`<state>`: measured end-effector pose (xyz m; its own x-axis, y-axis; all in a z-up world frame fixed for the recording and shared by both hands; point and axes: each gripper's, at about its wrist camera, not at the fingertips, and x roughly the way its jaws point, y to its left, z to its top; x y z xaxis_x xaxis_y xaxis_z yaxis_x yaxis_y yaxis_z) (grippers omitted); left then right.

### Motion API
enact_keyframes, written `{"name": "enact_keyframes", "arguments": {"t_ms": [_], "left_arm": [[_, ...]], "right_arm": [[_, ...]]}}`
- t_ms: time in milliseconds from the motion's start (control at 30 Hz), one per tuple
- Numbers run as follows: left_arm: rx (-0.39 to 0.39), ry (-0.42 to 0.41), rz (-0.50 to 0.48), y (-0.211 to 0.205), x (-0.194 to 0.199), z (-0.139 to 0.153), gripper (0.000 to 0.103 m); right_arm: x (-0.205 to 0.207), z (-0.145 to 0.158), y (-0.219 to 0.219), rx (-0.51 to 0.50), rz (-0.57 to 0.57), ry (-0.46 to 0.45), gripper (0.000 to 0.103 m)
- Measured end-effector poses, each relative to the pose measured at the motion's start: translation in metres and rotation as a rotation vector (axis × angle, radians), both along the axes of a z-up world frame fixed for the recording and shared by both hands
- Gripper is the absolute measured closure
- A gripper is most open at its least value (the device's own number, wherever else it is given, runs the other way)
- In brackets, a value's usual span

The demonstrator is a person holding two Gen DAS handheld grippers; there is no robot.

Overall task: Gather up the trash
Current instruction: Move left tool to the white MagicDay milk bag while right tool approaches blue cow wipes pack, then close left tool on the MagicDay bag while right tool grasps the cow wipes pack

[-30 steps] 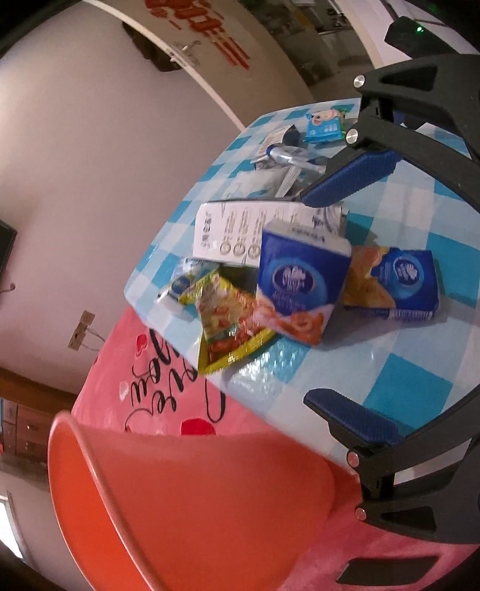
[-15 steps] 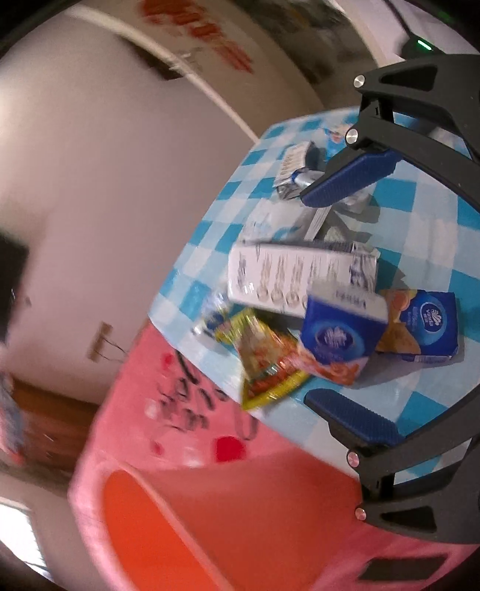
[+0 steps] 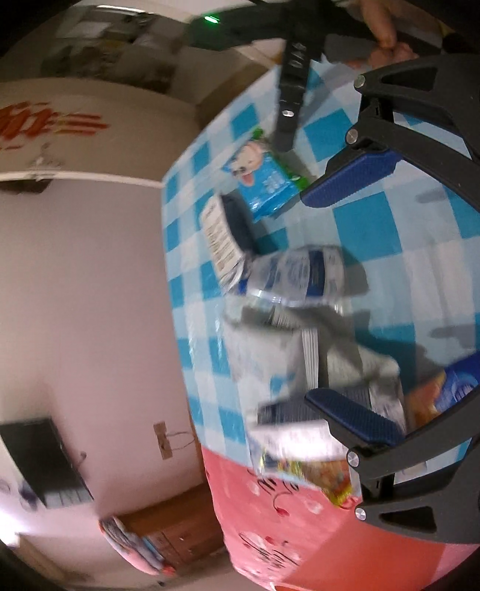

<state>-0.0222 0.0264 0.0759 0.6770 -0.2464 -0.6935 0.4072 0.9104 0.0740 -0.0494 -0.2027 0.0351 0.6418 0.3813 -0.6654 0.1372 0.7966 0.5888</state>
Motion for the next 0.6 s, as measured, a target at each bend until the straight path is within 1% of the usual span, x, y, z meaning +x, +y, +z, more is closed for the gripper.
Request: {"name": "enact_keyframes", "arguments": {"t_ms": [100,133,167,200,233,300,400,467,500,600], "left_arm": [[0.036,0.015,-0.009,-0.017,0.008,-0.018,0.006],[0.059,0.012,-0.015,-0.024,0.011,-0.023,0.007],[0.079,0.007,-0.022,-0.029,0.013,-0.028,0.011],[0.104,0.009,-0.021,-0.034,0.017,-0.033,0.018],[0.125,0.011,-0.012,-0.038,0.021,-0.037,0.021],[0.157,0.0,0.011,-0.041,0.027,-0.042,0.022],[0.155,0.008,0.017,-0.044,0.035,-0.043,0.022],[0.17,0.012,0.021,-0.047,0.04,-0.044,0.022],[0.177,0.013,0.026,-0.049,0.042,-0.045,0.022],[0.181,0.016,0.033,-0.052,0.043,-0.049,0.022]], "right_arm": [[0.01,-0.002,-0.002,0.03,0.001,0.003,0.029],[0.013,-0.004,-0.003,0.041,0.0,0.009,0.029],[0.017,-0.006,-0.003,0.044,-0.002,0.011,0.029],[0.021,-0.007,-0.003,0.042,-0.005,0.013,0.029],[0.023,-0.007,-0.003,0.037,-0.009,0.015,0.029],[0.032,-0.006,-0.003,0.013,-0.024,0.014,0.029],[0.045,-0.004,-0.002,-0.038,-0.037,0.012,0.027],[0.052,-0.003,0.0,-0.065,-0.038,0.008,0.023],[0.056,-0.003,0.001,-0.08,-0.037,0.007,0.022],[0.065,-0.002,0.012,-0.158,-0.014,0.006,0.016]]}}
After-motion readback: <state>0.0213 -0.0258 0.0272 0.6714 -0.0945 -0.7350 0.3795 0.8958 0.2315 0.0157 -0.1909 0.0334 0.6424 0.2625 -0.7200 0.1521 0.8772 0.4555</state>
